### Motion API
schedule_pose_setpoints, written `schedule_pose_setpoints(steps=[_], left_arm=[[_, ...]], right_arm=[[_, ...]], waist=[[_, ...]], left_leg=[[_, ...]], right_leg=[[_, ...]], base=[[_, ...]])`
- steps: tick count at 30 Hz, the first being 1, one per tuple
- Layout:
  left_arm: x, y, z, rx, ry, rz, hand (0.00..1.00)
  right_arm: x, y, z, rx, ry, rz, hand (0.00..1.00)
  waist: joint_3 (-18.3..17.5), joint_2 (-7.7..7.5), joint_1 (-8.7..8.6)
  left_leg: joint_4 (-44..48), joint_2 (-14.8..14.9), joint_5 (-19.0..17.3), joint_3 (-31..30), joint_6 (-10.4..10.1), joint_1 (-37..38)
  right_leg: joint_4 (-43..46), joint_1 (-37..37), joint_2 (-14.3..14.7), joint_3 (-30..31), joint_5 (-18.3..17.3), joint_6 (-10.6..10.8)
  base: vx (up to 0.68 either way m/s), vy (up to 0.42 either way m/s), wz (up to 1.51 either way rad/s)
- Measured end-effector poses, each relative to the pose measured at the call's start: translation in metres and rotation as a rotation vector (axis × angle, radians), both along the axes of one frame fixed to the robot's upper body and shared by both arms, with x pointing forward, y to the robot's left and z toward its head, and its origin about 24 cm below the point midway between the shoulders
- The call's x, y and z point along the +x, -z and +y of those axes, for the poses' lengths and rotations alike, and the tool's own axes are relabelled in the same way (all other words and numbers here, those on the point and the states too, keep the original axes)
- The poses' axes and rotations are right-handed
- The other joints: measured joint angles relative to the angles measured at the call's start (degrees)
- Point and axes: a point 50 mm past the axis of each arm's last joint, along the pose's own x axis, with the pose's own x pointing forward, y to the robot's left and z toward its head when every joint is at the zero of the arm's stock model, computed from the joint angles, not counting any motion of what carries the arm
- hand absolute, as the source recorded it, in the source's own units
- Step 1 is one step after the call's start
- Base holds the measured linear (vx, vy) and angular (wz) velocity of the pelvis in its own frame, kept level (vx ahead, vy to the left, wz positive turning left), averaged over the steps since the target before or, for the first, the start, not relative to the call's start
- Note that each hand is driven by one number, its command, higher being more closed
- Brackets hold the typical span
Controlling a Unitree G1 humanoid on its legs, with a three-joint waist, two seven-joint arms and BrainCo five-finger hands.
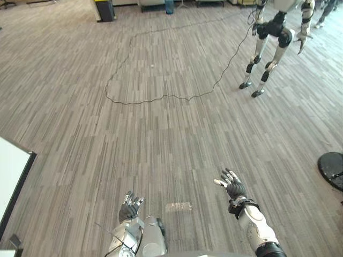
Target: Organize washtable
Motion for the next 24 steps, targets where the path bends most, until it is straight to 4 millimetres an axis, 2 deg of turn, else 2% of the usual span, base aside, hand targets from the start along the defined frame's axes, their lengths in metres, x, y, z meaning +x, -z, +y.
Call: schedule_pose_setpoints(steps=[1,2,3,5,6,7,8,9,10,11,12,13,14,15,16,18,21,24], left_arm=[[0.004,-0.003,0.007,0.022,-0.013,-0.008,0.0],[0.007,-0.006,0.011,0.032,-0.023,-0.029,0.0],[0.01,-0.012,0.017,0.045,-0.039,-0.056,0.0],[0.008,-0.01,0.016,0.04,-0.048,-0.047,0.0],[0.005,-0.009,0.017,0.041,-0.047,-0.04,0.0],[0.005,-0.01,0.017,0.044,-0.043,-0.04,0.0],[0.008,-0.011,0.02,0.056,-0.037,-0.046,0.0],[0.008,-0.012,0.021,0.062,-0.035,-0.05,0.0],[0.007,-0.014,0.027,0.084,-0.031,-0.056,0.0],[0.01,-0.019,0.031,0.106,-0.026,-0.078,0.0],[0.012,-0.02,0.032,0.113,-0.021,-0.086,0.0],[0.019,-0.023,0.031,0.116,-0.009,-0.104,0.0],[0.021,-0.024,0.03,0.119,0.0,-0.11,0.0],[0.024,-0.025,0.03,0.147,0.036,-0.114,0.0],[0.024,-0.019,0.022,0.14,0.062,-0.089,0.0],[0.014,-0.012,0.01,0.106,0.077,-0.064,0.0],[0.006,-0.001,0.002,0.077,0.107,-0.017,0.0],[0.001,0.01,-0.006,0.063,0.166,0.03,0.0]], right_arm=[[-0.002,0.005,0.013,0.024,-0.02,0.022,0.0],[-0.001,0.004,0.019,0.033,-0.036,0.02,0.0],[0.0,0.004,0.026,0.041,-0.06,0.017,0.0],[0.002,0.003,0.031,0.042,-0.089,0.012,0.0],[0.001,0.005,0.032,0.033,-0.094,0.02,0.0],[-0.001,0.007,0.033,0.036,-0.094,0.026,0.0],[-0.004,0.009,0.036,0.043,-0.098,0.035,0.0],[-0.005,0.009,0.038,0.046,-0.1,0.038,0.0],[-0.009,0.012,0.041,0.06,-0.1,0.049,0.0],[-0.012,0.013,0.042,0.066,-0.101,0.055,0.0],[-0.014,0.015,0.041,0.064,-0.101,0.06,0.0],[-0.019,0.018,0.036,0.052,-0.097,0.076,0.0],[-0.022,0.02,0.034,0.051,-0.087,0.089,0.0],[-0.029,0.026,0.032,0.047,-0.074,0.117,0.0],[-0.037,0.033,0.022,0.015,-0.07,0.158,0.0],[-0.044,0.038,0.007,-0.038,-0.059,0.195,0.0],[-0.043,0.038,-0.007,-0.082,-0.035,0.2,0.0],[-0.054,0.046,-0.021,-0.121,0.005,0.258,0.0]], waist=[[-0.05,-3.34,-0.19],[-0.09,-4.29,-0.23],[-0.08,-4.9,0.17],[-0.09,-4.93,0.2],[-0.18,-5.29,0.12],[-0.16,-5.78,-0.34],[-0.13,-5.79,-0.85],[-0.16,-5.84,-1.06],[-0.4,-5.18,-1.91],[-0.8,-5.71,-2.22],[-0.91,-5.87,-2.19],[-1.01,-6.05,-2.45],[-1.17,-6.42,-2.6],[-1.45,-7.77,-2.58],[-1.65,-6.97,-3.32],[-3.36,-4.58,-3.12],[-4.19,-3.03,-3.45],[-4.26,-3.25,-3.59]], left_leg=[[1.05,-2.4,-1.72,1.05,0.29,0.68],[2.5,-2.88,-3.19,0.99,1.52,0.1],[8.46,-2.2,-7.66,0.93,2.08,-1.48],[13.01,-1.66,-13.14,3.19,3.09,1.15],[11.53,-3.07,-15.09,4.87,3.37,5.21],[8.89,-4.45,-15.56,6.2,3.72,8.52],[5.18,-5.71,-15.56,6.96,3.72,12.55],[3.38,-5.98,-15.39,7.25,3.49,14.52],[-0.01,-6.6,-14.86,7.5,2.86,17.29],[-2.13,-6.97,-14.56,7.68,2.55,18.94],[-2.69,-7.05,-14.51,7.6,2.46,19.25],[-2.91,-7.05,-14.29,6.54,2.09,19.21],[-2.79,-7.25,-14.13,5.84,1.81,19.19],[-2.53,-8.29,-14.05,4.87,1.51,19.32],[-2.7,-8.49,-14.26,2.73,0.69,20.34],[-4.99,-6.91,-13.3,2.36,-0.86,20.45],[-8.36,-6.23,-12.27,2.19,-2.41,20.71],[-9.71,-5.71,-11.97,1.34,-2.84,22.04]], right_leg=[[-0.23,0.73,-2.56,-0.29,-0.07,0.11],[0.12,0.6,-3.0,-0.55,0.19,-0.02],[1.94,0.33,-3.55,-0.36,1.29,1.14],[10.98,-0.94,-6.44,1.74,1.48,1.35],[22.81,-4.98,-10.28,2.17,3.0,-0.78],[31.89,-8.55,-13.27,2.4,4.97,-2.99],[41.1,-12.97,-15.41,2.51,3.67,-3.57],[43.47,-14.55,-15.43,2.27,2.66,-3.73],[43.49,-17.17,-15.25,-0.42,0.42,-4.47],[40.05,-19.85,-14.7,-2.75,-1.57,-4.55],[36.74,-20.96,-13.85,-3.16,-2.07,-4.35],[26.41,-21.78,-10.88,-2.69,-1.96,-3.25],[19.64,-21.59,-8.91,-1.86,-0.78,-2.56],[9.77,-21.44,-6.97,-0.08,6.89,-3.03],[9.61,-20.38,-6.2,0.23,10.8,-4.13],[5.24,-18.67,-3.97,-0.75,11.14,-4.6],[0.33,-18.11,-1.94,-1.76,12.25,-5.32],[-1.87,-15.54,-0.82,-2.78,12.33,-5.42]], base=[[0.58,0.25,-0.17],[0.54,0.173,0.05],[0.4,0.135,-0.19],[0.49,0.243,-0.4],[0.46,0.276,-0.37],[0.41,0.226,-0.31],[0.36,0.121,-0.16],[0.41,0.076,-0.1],[0.39,-0.001,-0.04],[0.32,-0.039,0.02],[0.31,-0.098,0.23],[0.24,-0.107,0.37],[0.31,-0.154,0.58],[0.37,-0.201,0.7],[0.3,-0.17,0.63],[0.25,-0.127,0.14],[0.18,-0.093,-0.08],[0.14,-0.06,0.09]])
